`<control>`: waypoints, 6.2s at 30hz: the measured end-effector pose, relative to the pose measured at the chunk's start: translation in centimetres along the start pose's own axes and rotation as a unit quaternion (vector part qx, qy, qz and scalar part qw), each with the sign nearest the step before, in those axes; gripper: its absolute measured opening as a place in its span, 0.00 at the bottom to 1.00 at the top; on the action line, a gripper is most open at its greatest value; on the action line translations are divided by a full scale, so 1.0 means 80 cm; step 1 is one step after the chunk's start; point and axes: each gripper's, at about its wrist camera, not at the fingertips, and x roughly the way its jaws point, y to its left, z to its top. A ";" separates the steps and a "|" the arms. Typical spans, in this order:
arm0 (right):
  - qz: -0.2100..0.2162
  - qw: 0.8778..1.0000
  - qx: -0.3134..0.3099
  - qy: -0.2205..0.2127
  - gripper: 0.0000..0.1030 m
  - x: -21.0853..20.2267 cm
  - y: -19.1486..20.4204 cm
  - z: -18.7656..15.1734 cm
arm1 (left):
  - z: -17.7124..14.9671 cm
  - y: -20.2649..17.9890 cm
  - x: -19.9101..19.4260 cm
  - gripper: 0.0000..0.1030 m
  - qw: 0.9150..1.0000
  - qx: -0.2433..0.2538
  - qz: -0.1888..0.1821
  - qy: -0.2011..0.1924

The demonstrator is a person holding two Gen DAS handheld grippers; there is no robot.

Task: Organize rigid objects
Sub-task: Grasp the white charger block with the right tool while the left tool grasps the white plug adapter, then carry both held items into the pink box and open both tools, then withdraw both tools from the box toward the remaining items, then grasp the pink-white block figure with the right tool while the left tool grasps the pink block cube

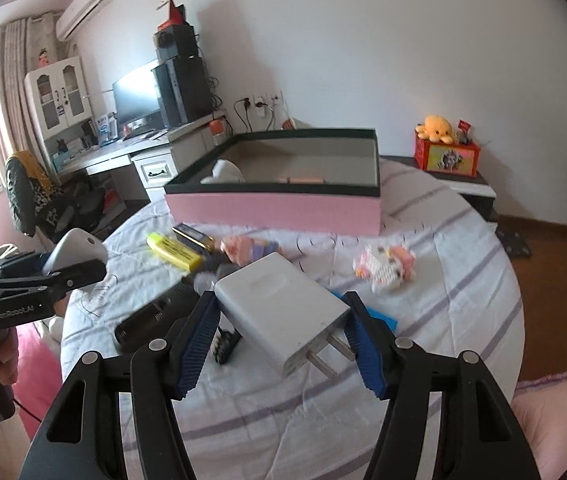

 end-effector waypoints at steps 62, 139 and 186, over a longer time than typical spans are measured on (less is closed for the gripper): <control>-0.016 0.997 -0.063 0.046 0.84 0.160 -0.055 0.200 | 0.183 0.005 0.122 1.00 0.998 0.034 0.044 -0.013; -0.154 0.988 0.031 0.013 0.84 0.002 -0.056 -0.008 | -0.019 -0.017 0.004 1.00 0.998 -0.028 0.050 0.011; -0.020 0.994 0.056 0.095 0.60 0.111 -0.143 0.005 | 0.047 -0.130 0.179 0.78 0.992 0.046 0.068 0.100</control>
